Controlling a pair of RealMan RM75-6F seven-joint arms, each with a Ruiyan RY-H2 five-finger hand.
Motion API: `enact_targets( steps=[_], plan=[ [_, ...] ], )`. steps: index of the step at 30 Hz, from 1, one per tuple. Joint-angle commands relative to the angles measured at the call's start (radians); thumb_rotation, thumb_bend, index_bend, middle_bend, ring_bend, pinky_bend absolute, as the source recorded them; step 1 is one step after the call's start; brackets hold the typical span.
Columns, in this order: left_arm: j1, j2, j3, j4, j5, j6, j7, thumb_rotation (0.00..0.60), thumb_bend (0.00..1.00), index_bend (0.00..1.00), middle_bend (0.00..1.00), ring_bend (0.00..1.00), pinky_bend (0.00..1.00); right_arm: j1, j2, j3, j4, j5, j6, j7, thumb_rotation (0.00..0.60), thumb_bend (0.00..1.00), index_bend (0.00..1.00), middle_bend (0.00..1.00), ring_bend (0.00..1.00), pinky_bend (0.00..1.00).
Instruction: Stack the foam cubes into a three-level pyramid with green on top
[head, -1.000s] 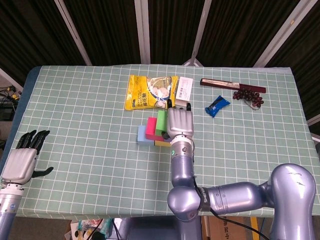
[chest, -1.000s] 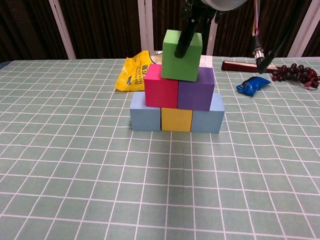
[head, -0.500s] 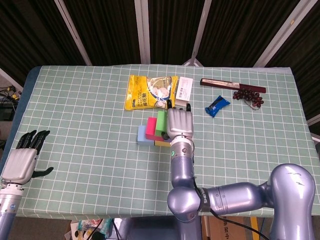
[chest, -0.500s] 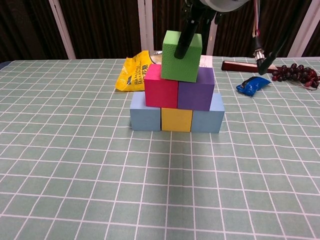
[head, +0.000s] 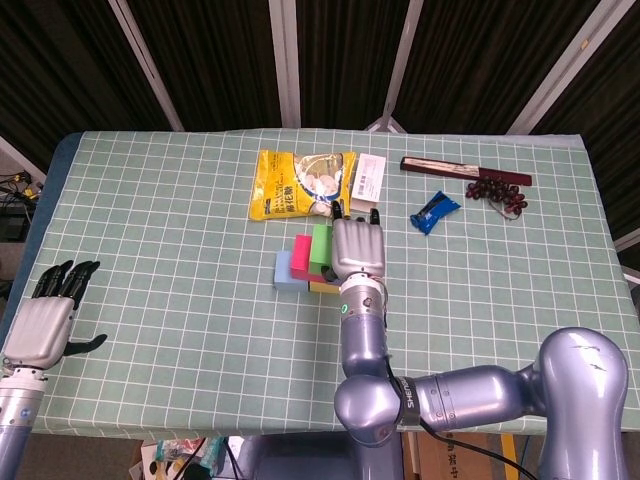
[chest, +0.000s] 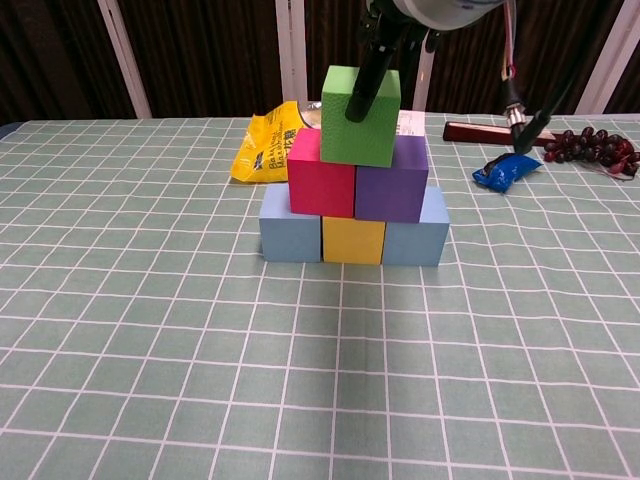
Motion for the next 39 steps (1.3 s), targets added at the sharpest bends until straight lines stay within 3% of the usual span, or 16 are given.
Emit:
enact_targets(
  steps=[1, 39],
  plan=[
    [0.0, 0.0, 0.0, 0.0, -0.001, -0.001, 0.001, 0.6, 0.13, 0.0, 0.06, 0.02, 0.0, 0.0, -0.001, -0.001, 0.001, -0.002, -0.002, 0.001, 0.6, 0.41, 0.0, 0.5, 0.25, 0.0],
    [-0.002, 0.0, 0.004, -0.001, -0.005, -0.006, 0.007, 0.6, 0.13, 0.0, 0.06, 0.02, 0.0, 0.008, -0.02, -0.003, 0.022, -0.02, 0.016, -0.004, 0.6, 0.4, 0.0, 0.5, 0.24, 0.0]
  ],
)
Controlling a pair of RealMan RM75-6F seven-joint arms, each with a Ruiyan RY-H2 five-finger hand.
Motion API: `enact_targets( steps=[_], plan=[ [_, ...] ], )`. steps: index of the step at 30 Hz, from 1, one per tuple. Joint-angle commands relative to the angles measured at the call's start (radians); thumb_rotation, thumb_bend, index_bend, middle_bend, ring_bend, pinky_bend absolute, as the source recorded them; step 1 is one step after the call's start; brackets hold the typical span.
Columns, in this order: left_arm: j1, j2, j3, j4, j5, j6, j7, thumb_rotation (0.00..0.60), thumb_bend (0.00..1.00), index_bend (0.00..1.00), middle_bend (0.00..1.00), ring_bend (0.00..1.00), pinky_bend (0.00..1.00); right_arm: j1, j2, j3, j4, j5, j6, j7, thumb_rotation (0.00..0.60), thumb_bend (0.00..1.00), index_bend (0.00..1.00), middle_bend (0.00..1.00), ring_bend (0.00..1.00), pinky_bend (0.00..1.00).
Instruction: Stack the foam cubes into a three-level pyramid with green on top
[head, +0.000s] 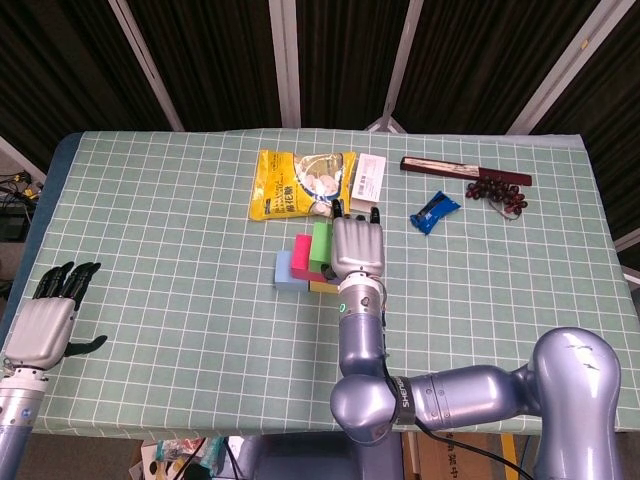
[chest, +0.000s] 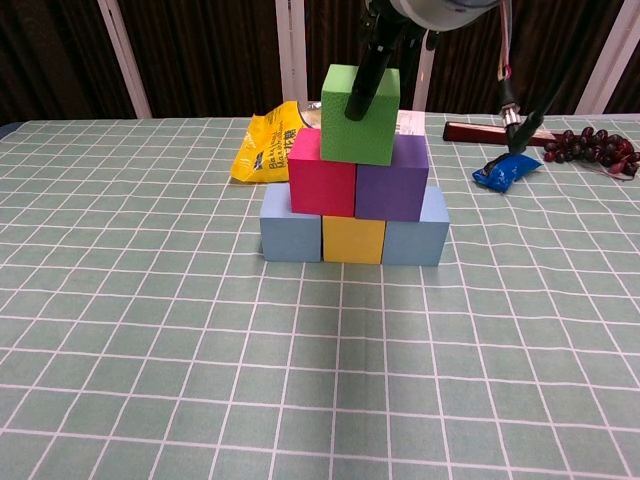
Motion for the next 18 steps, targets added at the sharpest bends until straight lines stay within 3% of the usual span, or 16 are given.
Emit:
enact_targets(
  steps=[1, 18],
  plan=[
    [0.0, -0.001, 0.0, 0.0, -0.001, -0.001, 0.0, 0.6, 0.13, 0.0, 0.06, 0.02, 0.0, 0.0, -0.002, -0.002, 0.001, -0.004, 0.001, 0.001, 0.6, 0.4, 0.0, 0.5, 0.24, 0.0],
    [-0.001, 0.001, 0.002, -0.002, -0.006, -0.006, 0.002, 0.6, 0.13, 0.0, 0.06, 0.02, 0.0, 0.001, -0.016, -0.014, 0.009, -0.025, 0.006, -0.005, 0.6, 0.41, 0.0, 0.46, 0.21, 0.0]
  ],
)
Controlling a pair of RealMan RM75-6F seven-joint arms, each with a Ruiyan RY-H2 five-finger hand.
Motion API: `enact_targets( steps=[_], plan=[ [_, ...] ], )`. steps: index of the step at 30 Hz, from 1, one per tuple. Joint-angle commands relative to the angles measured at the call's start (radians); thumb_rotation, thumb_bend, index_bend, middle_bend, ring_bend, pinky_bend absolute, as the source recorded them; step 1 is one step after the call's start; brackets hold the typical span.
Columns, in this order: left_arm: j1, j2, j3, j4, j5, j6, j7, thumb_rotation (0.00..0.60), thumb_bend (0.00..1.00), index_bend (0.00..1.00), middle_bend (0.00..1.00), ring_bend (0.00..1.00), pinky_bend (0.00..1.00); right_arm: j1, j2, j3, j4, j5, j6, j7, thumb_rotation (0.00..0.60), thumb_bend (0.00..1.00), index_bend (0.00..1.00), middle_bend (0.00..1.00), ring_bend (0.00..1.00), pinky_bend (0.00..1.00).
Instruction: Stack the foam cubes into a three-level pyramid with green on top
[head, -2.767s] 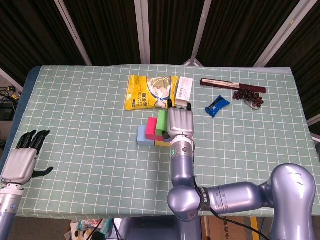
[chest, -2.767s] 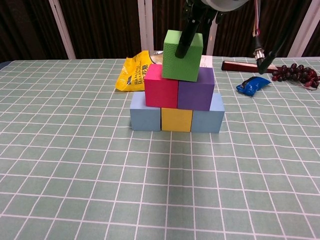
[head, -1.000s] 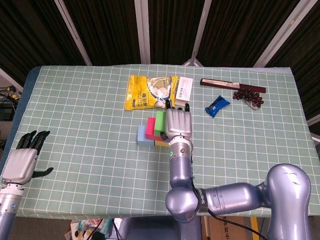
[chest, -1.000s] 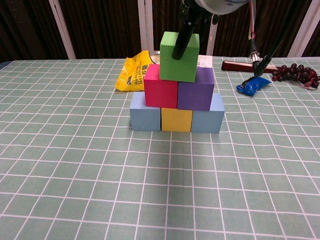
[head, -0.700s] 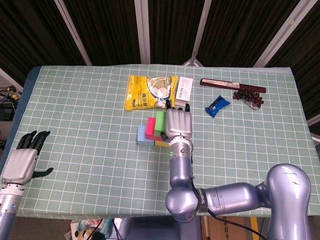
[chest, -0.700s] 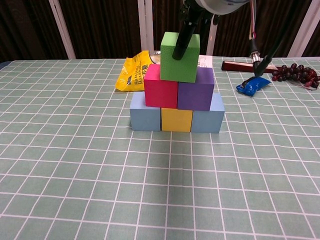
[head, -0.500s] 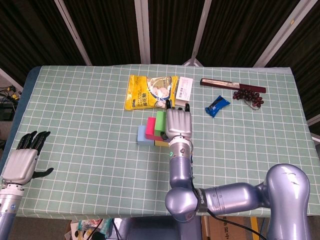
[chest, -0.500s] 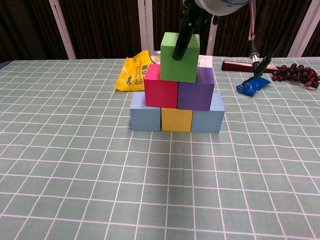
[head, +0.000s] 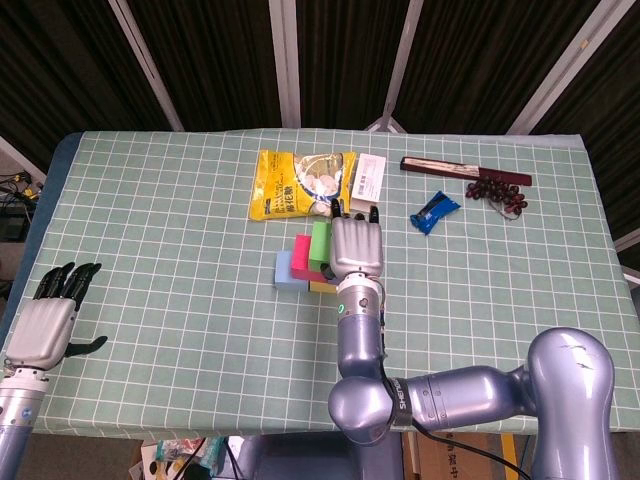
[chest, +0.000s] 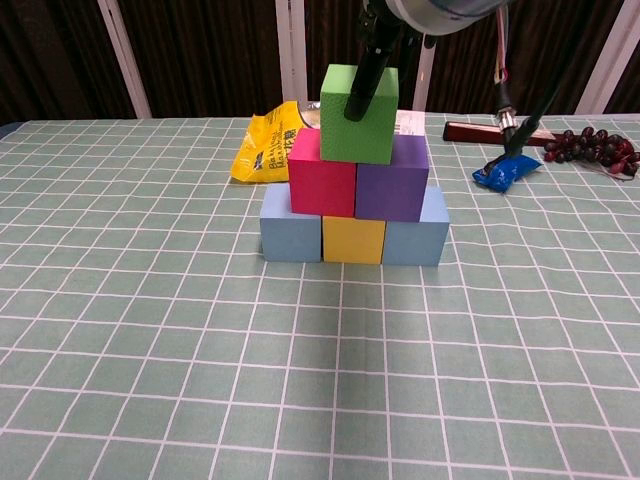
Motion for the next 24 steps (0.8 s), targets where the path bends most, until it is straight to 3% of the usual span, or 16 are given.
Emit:
enact_targets(
  steps=[1, 8, 10, 15, 24],
  plan=[
    [0.0, 0.001, 0.0, 0.0, -0.001, -0.001, 0.001, 0.6, 0.13, 0.0, 0.06, 0.02, 0.0, -0.001, -0.001, -0.001, -0.001, 0.001, -0.001, -0.002, 0.6, 0.41, 0.0, 0.45, 0.21, 0.0],
    [-0.001, 0.001, 0.0, -0.002, -0.003, -0.001, 0.003, 0.6, 0.13, 0.0, 0.06, 0.02, 0.0, -0.004, 0.0, 0.005, -0.008, 0.004, -0.004, -0.007, 0.6, 0.37, 0.0, 0.31, 0.09, 0.0],
    [-0.001, 0.001, 0.0, -0.002, -0.004, -0.002, 0.005, 0.6, 0.13, 0.0, 0.06, 0.02, 0.0, -0.004, 0.001, 0.007, -0.014, 0.004, -0.006, -0.007, 0.6, 0.3, 0.0, 0.21, 0.02, 0.0],
    [-0.001, 0.001, 0.0, -0.001, -0.007, -0.002, 0.006, 0.6, 0.13, 0.0, 0.06, 0.02, 0.0, -0.005, 0.007, 0.01, -0.036, 0.017, -0.019, -0.021, 0.6, 0.2, 0.0, 0.02, 0.0, 0.0],
    [0.001, 0.0, 0.001, -0.001, -0.002, 0.004, 0.009, 0.6, 0.13, 0.0, 0.06, 0.02, 0.0, -0.017, 0.028, 0.006, -0.09, 0.007, -0.035, -0.013, 0.6, 0.17, 0.0, 0.0, 0.0, 0.0]
  ],
)
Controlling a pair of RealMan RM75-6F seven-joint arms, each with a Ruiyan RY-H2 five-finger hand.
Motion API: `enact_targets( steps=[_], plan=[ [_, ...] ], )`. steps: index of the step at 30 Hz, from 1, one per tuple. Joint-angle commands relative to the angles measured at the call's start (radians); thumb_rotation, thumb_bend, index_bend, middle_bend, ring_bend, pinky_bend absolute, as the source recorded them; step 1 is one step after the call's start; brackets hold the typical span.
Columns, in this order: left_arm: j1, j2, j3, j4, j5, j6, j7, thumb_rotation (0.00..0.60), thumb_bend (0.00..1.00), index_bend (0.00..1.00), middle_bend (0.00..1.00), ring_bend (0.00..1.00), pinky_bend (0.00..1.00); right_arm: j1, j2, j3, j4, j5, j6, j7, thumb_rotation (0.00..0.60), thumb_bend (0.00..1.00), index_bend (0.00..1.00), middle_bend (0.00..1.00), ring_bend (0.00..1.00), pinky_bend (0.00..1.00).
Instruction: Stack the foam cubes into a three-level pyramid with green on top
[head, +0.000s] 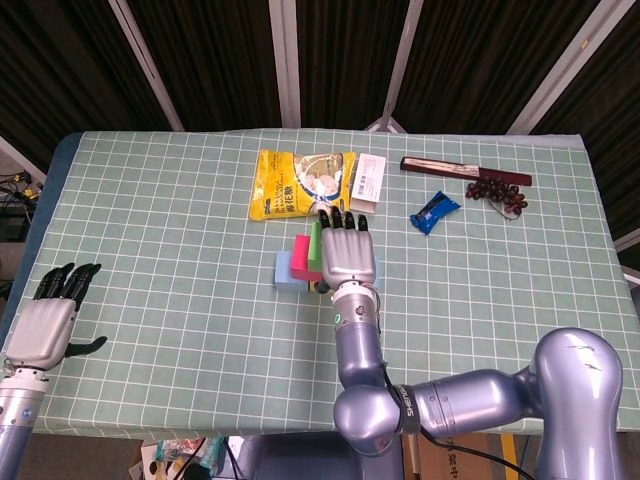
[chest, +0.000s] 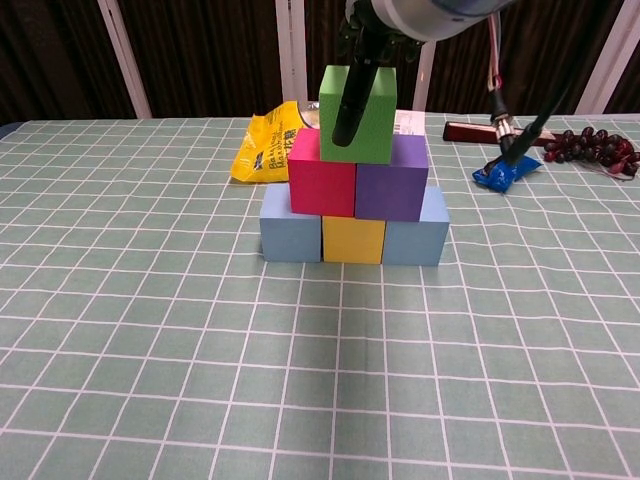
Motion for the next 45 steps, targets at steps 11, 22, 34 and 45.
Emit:
enact_targets(
  steps=[11, 22, 34, 45],
  plan=[
    [0.009, -0.012, -0.002, 0.02, 0.021, 0.027, -0.012, 0.6, 0.13, 0.0, 0.06, 0.02, 0.0, -0.135, 0.162, -0.133, -0.25, -0.213, 0.035, 0.06, 0.6, 0.17, 0.0, 0.0, 0.0, 0.0],
    [0.03, -0.045, 0.009, 0.074, 0.073, 0.071, -0.041, 0.6, 0.13, 0.0, 0.04, 0.02, 0.0, -0.524, 0.448, -0.496, -0.427, -0.728, 0.04, 0.354, 0.6, 0.17, 0.0, 0.0, 0.0, 0.0],
    [0.086, -0.061, 0.041, 0.131, 0.138, 0.148, -0.113, 0.6, 0.13, 0.0, 0.0, 0.0, 0.0, -0.923, 0.554, -0.9, -0.113, -1.204, -0.06, 0.833, 0.6, 0.17, 0.0, 0.0, 0.0, 0.0],
    [0.113, -0.097, 0.036, 0.214, 0.158, 0.186, -0.158, 0.6, 0.11, 0.0, 0.0, 0.0, 0.0, -1.059, 0.502, -0.921, 0.173, -1.435, -0.009, 0.956, 0.6, 0.17, 0.0, 0.0, 0.0, 0.0]
  ],
)
